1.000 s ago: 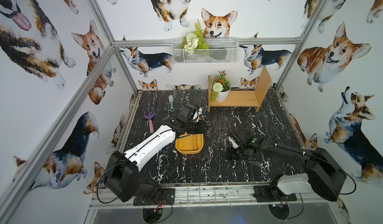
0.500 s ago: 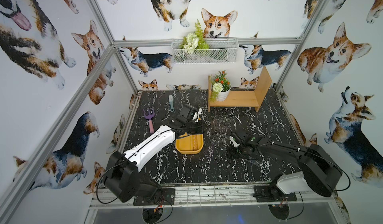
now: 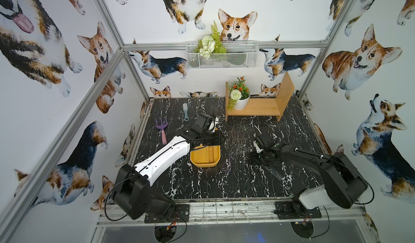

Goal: Put the scattered rulers into the storage box
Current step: Adjust the ruler at the center of the board.

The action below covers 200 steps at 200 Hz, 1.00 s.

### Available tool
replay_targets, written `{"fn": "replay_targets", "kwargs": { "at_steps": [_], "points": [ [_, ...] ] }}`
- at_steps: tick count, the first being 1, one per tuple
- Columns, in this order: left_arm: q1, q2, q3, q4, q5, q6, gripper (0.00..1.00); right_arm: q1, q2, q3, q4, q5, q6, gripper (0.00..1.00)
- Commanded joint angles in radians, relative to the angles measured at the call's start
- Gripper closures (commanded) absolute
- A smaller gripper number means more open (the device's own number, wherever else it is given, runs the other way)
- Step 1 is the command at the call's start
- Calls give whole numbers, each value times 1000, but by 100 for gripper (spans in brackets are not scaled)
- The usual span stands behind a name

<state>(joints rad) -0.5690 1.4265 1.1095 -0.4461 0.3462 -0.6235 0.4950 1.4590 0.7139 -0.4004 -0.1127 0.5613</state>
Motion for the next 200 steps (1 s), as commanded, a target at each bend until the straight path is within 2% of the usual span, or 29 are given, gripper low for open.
{"fn": "replay_targets", "kwargs": {
  "at_steps": [1, 89, 143, 200],
  "points": [
    [1, -1, -2, 18, 5, 2, 63, -50, 28, -8, -40, 42, -33, 38],
    [2, 2, -4, 26, 17, -4, 63, -224, 96, 40, -22, 51, -106, 38],
    [1, 0, -5, 33, 20, -5, 63, -219, 56, 76, -44, -3, -126, 40],
    [-16, 3, -7, 50, 20, -11, 63, -186, -69, 156, -190, 49, -126, 41]
  ]
}}
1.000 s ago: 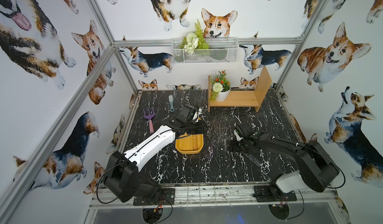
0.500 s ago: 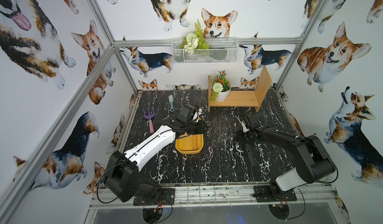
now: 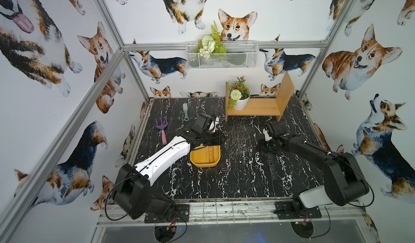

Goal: Put the scattered rulers into the storage box
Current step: Adjust the ruler at the center of the board.

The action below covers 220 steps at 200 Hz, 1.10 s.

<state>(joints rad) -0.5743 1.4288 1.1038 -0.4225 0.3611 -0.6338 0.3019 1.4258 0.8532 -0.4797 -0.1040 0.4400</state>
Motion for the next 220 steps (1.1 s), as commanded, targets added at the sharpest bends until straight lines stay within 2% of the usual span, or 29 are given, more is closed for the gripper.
{"fn": "replay_targets", "kwargs": {
  "at_steps": [1, 82, 116, 156, 220],
  "points": [
    [-11, 1, -1, 26, 6, -1, 63, 8, -37, 17, -113, 41, -4, 41],
    [-51, 22, 11, 55, 12, -13, 63, 75, -101, -40, -244, 168, 91, 44],
    [-65, 34, 22, 57, 15, -12, 63, 101, -101, -75, -235, 241, 160, 50],
    [-76, 45, 34, 56, 19, -9, 63, 103, -137, -134, -164, 275, 229, 50],
    [-79, 55, 44, 48, 22, -3, 63, 104, -127, -155, -171, 318, 257, 49]
  ]
}}
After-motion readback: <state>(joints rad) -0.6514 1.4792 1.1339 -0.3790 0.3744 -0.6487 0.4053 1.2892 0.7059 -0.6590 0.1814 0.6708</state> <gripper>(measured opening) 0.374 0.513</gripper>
